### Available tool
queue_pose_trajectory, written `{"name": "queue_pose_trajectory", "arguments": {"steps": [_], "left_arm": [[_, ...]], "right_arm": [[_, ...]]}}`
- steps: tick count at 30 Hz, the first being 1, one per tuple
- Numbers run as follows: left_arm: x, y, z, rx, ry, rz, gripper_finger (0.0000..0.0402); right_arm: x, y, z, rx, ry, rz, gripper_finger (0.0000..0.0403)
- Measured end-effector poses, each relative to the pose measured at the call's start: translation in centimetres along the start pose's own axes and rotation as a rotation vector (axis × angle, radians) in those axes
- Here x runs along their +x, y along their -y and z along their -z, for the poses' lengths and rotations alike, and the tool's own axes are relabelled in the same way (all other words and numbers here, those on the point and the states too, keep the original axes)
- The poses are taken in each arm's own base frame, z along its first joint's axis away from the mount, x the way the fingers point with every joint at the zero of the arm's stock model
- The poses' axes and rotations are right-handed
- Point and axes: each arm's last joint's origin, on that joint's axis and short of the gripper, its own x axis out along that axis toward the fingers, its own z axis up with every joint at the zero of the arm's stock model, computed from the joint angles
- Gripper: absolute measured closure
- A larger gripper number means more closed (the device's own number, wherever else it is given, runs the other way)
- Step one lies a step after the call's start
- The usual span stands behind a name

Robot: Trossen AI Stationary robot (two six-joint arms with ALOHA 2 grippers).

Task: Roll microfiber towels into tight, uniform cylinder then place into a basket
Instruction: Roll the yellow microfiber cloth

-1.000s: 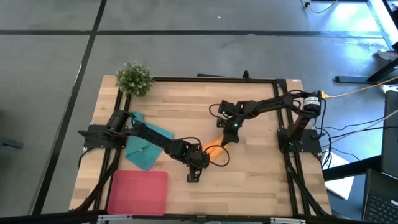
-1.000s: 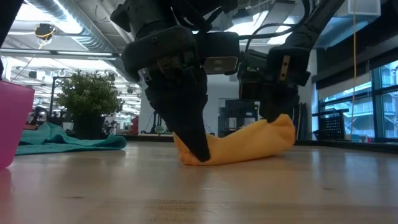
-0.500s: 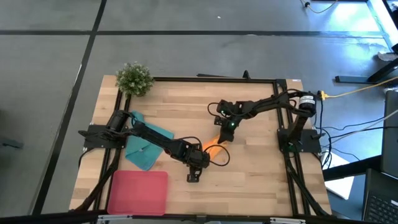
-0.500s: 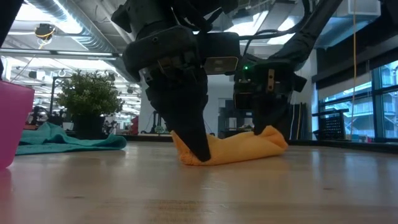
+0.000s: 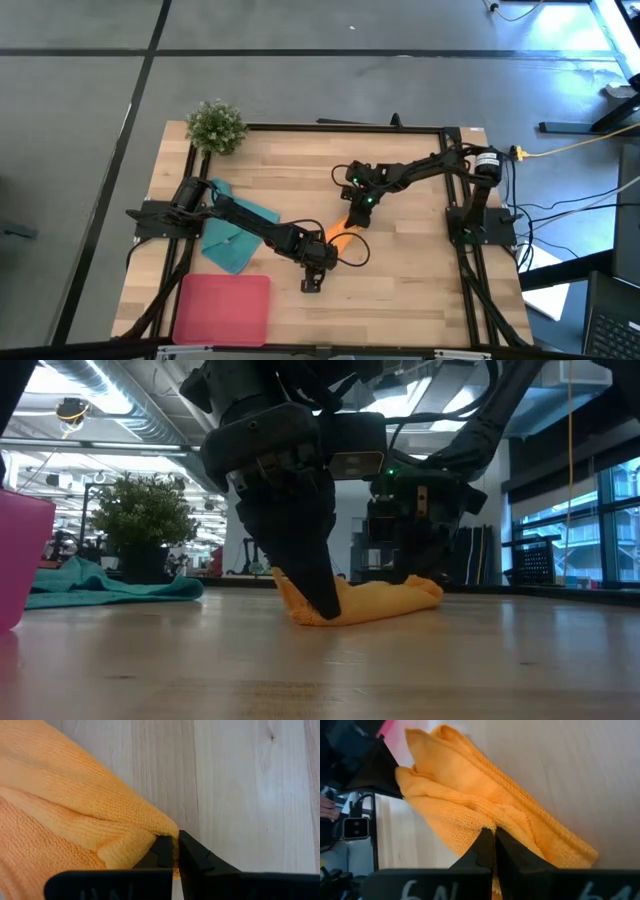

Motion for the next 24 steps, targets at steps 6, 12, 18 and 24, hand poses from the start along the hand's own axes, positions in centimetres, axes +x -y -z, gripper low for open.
{"name": "queue_pose_trajectory", "arguments": {"steps": [6,12,18,24], "left_arm": [[-0.6,0.1,-0.2,-0.002,0.008,0.003,0.0401],[-2.9,0.2,-1.3,-0.027,0.015,0.009,0.0401],[-4.4,-0.8,-2.3,-0.149,-0.024,0.007,0.0401],[-4.6,-1.9,-2.7,-0.271,-0.021,0.031,0.0401]], "right_arm": [[0.2,0.2,0.1,0.001,-0.006,-0.002,0.0396],[0.3,0.3,0.1,-0.01,-0.005,-0.001,0.0396],[0.3,0.3,0.1,-0.034,0.0,0.007,0.0396],[0.4,0.4,0.1,-0.048,0.005,0.033,0.0396]]}}
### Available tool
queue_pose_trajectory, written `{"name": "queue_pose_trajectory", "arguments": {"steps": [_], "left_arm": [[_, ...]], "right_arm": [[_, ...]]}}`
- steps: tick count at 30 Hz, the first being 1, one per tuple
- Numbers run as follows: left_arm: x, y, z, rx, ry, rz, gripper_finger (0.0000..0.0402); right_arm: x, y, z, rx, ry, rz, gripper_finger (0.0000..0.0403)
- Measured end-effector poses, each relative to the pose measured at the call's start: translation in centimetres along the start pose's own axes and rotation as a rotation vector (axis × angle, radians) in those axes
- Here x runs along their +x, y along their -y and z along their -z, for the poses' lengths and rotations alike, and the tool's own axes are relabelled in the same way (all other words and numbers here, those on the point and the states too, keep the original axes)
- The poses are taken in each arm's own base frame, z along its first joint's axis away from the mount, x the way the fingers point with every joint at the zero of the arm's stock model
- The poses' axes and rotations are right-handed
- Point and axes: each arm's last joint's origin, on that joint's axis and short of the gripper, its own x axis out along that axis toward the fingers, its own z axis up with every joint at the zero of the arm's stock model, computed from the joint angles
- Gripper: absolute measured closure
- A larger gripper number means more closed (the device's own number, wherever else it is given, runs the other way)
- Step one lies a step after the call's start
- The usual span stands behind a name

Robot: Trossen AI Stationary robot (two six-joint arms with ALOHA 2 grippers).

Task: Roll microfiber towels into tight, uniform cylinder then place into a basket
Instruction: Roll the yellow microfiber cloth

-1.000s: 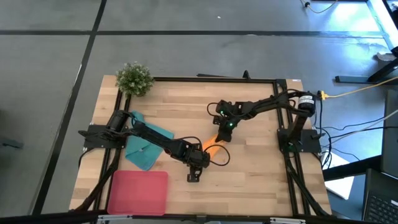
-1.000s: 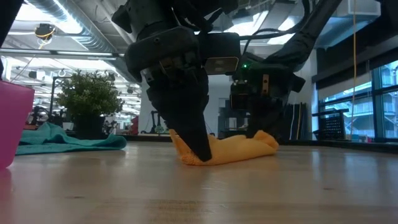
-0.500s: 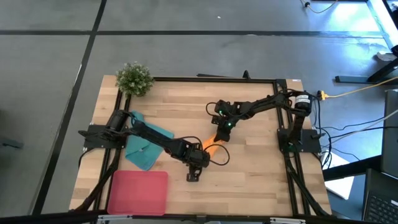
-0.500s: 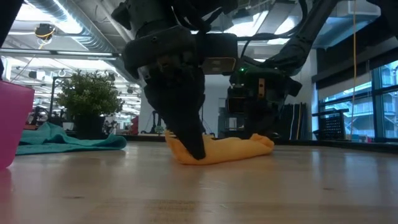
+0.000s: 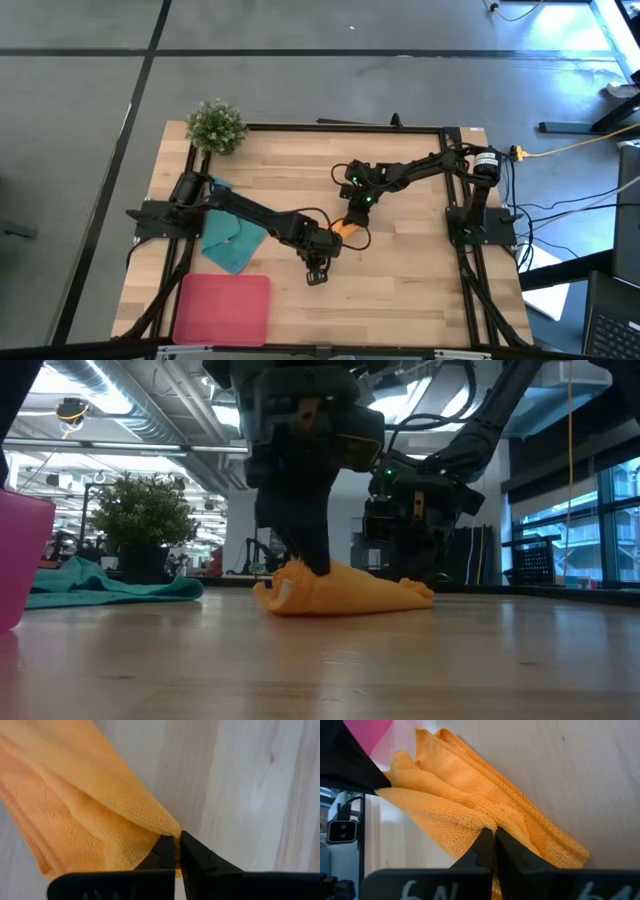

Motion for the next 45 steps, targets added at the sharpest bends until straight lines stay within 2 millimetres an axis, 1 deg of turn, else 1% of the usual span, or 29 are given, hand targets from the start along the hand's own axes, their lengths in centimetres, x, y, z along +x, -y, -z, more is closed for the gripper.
{"name": "queue_pose_trajectory", "arguments": {"steps": [6,11,14,19,21,25,32,40,45], "left_arm": [[-0.1,-0.4,0.0,-0.1,-0.012,-0.027,0.0401],[-0.2,-0.7,0.4,-0.153,-0.019,-0.108,0.0401],[-0.6,-0.5,0.6,-0.164,-0.006,-0.139,0.0401],[-2.4,0.3,0.6,-0.149,0.064,-0.157,0.0401],[-3.1,0.2,0.9,-0.178,0.065,-0.202,0.0401],[-3.4,-0.5,1.5,-0.253,0.027,-0.276,0.0401],[-3.4,-1.8,1.1,-0.306,0.015,-0.288,0.0401],[-2.9,-4.5,1.0,-0.368,-0.016,-0.326,0.0401],[-1.9,-6.0,1.8,-0.396,-0.043,-0.336,0.0401]], "right_arm": [[0.0,0.0,0.1,-0.008,-0.003,0.006,0.0396],[0.0,0.1,0.1,-0.006,-0.005,0.01,0.0396],[0.0,0.1,0.1,-0.006,-0.004,0.017,0.0396],[0.0,0.1,0.1,-0.005,-0.006,0.018,0.0396],[0.0,0.1,0.1,-0.005,-0.006,0.019,0.0396],[0.0,0.1,0.1,-0.004,-0.006,0.021,0.0396],[0.1,0.0,0.2,-0.005,-0.008,0.022,0.0396],[0.3,-0.3,0.3,-0.015,-0.016,0.022,0.0396],[0.3,-0.3,0.3,-0.015,-0.015,0.022,0.0396]]}}
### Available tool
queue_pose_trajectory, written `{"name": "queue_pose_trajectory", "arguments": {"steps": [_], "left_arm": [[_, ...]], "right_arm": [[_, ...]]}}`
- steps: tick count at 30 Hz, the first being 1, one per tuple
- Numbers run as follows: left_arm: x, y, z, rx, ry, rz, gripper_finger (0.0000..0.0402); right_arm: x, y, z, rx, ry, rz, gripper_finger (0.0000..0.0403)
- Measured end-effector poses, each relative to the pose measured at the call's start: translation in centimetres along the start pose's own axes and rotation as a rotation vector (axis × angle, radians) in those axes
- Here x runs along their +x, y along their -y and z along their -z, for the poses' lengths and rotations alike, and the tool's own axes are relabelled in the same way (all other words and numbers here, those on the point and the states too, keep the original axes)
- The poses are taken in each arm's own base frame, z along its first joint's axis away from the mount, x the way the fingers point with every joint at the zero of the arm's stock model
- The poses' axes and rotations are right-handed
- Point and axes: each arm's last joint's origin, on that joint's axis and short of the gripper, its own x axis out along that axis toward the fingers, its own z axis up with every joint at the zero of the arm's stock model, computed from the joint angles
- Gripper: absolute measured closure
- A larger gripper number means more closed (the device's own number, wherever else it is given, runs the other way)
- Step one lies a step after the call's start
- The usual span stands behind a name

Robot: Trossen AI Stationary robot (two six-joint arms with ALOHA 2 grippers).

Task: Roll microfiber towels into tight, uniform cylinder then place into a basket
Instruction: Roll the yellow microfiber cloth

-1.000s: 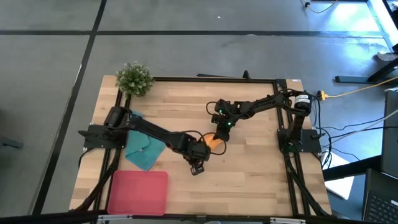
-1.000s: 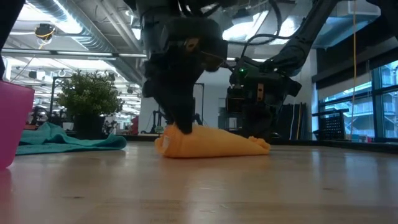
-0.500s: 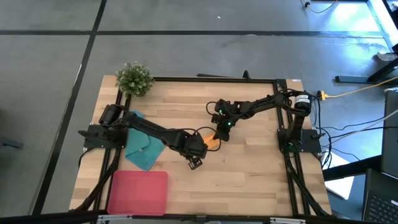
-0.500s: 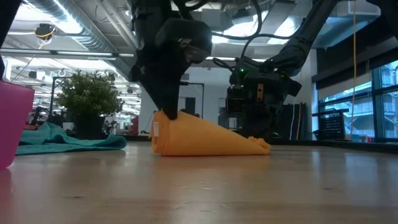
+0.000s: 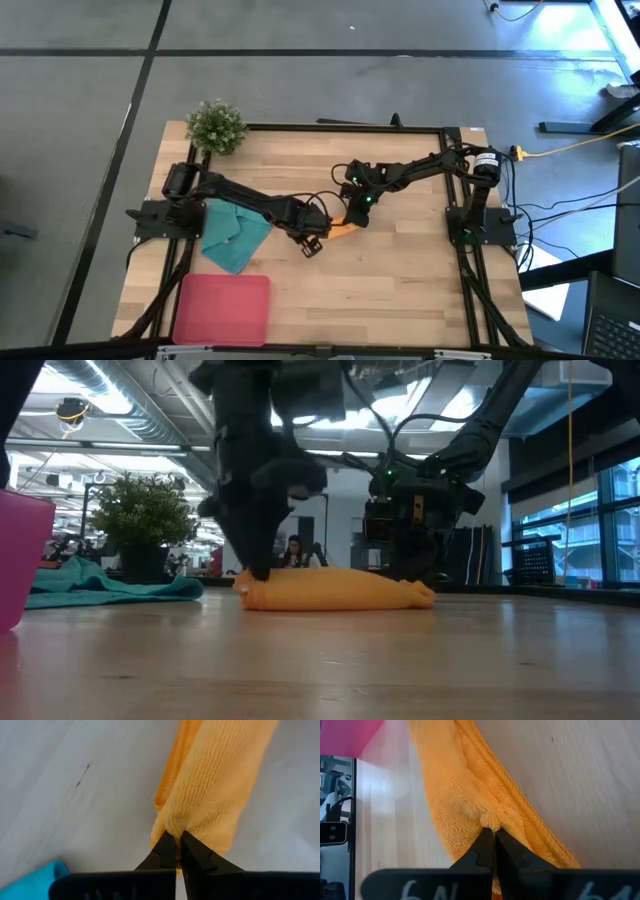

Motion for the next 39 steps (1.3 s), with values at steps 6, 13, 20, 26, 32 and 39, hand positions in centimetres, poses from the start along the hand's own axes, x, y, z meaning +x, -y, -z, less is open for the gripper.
{"name": "queue_pose_trajectory", "arguments": {"steps": [6,13,20,26,32,39], "left_arm": [[1.6,-0.8,0.3,-0.015,0.017,0.019,0.0401],[2.1,-1.1,0.7,-0.013,0.016,0.017,0.0401],[2.2,-1.0,0.9,0.012,0.016,0.017,0.0402],[2.3,-1.0,0.9,0.017,0.015,0.016,0.0402],[2.3,-1.0,0.9,0.019,0.013,0.015,0.0402],[2.3,-0.9,1.0,0.018,0.012,0.015,0.0402]], "right_arm": [[0.0,0.0,0.0,0.001,0.002,0.0,0.0396],[0.0,-0.2,-0.2,-0.04,0.021,-0.038,0.0388],[0.1,-0.3,-0.4,-0.049,0.038,-0.063,0.0358],[0.1,-0.2,-0.6,-0.028,0.058,-0.04,0.0314],[-1.0,0.2,-1.1,-0.014,0.089,-0.064,0.03],[-4.0,-1.0,-1.9,-0.092,0.185,0.011,0.0299]]}}
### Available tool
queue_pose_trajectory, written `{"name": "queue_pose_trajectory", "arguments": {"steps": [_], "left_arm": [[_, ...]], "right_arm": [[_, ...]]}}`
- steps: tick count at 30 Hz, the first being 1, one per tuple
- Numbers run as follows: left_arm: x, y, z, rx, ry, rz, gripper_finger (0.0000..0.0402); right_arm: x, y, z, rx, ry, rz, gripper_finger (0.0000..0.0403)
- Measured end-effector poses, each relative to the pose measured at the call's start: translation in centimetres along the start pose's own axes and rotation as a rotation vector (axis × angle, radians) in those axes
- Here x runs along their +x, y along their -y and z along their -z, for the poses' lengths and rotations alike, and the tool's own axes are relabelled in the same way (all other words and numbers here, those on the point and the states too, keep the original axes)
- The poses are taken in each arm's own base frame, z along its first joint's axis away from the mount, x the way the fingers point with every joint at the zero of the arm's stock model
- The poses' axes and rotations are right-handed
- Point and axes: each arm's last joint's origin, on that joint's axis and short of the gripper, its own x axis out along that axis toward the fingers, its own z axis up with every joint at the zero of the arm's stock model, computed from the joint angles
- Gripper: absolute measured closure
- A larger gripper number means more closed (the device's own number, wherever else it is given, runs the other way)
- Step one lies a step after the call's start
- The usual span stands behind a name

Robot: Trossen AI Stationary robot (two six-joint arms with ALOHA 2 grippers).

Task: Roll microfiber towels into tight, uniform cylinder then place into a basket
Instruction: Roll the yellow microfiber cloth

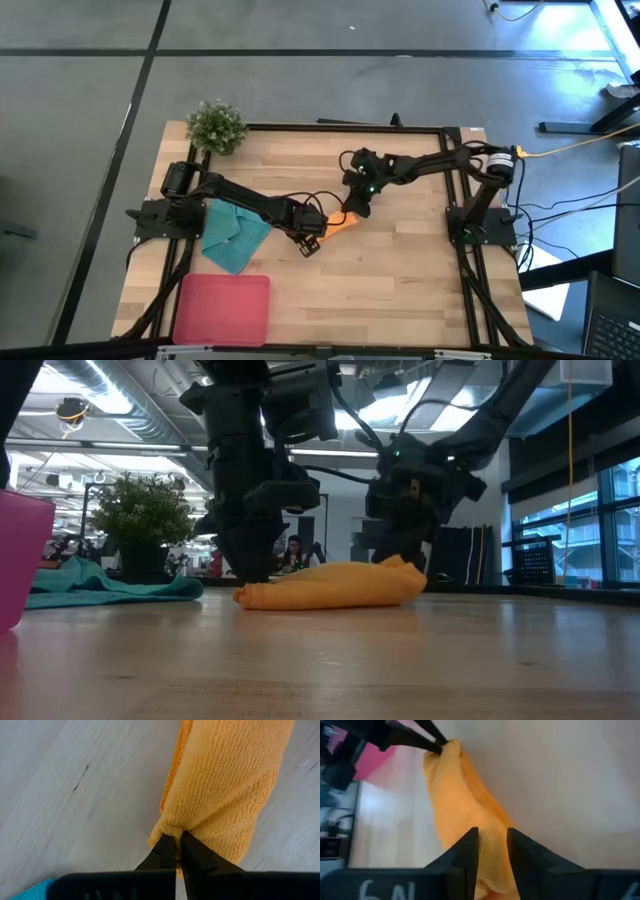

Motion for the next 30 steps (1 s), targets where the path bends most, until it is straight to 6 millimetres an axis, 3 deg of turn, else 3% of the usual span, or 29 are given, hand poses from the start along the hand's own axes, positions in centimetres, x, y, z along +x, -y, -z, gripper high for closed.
{"name": "queue_pose_trajectory", "arguments": {"steps": [9,18,23,30], "left_arm": [[0.0,0.0,0.0,-0.002,0.0,0.0,0.0401],[0.0,0.0,0.0,-0.002,0.0,0.002,0.0401],[0.0,0.0,0.0,-0.001,0.001,0.003,0.0401],[0.0,0.1,0.0,-0.001,0.002,0.005,0.0401]], "right_arm": [[-3.7,-2.2,-0.4,-0.128,0.017,0.14,0.0299],[-7.8,-6.6,0.1,-0.356,0.042,0.244,0.0299],[-8.4,-9.4,1.3,-0.544,-0.005,0.258,0.0299],[-7.3,-12.2,2.8,-0.729,-0.083,0.175,0.0299]]}}
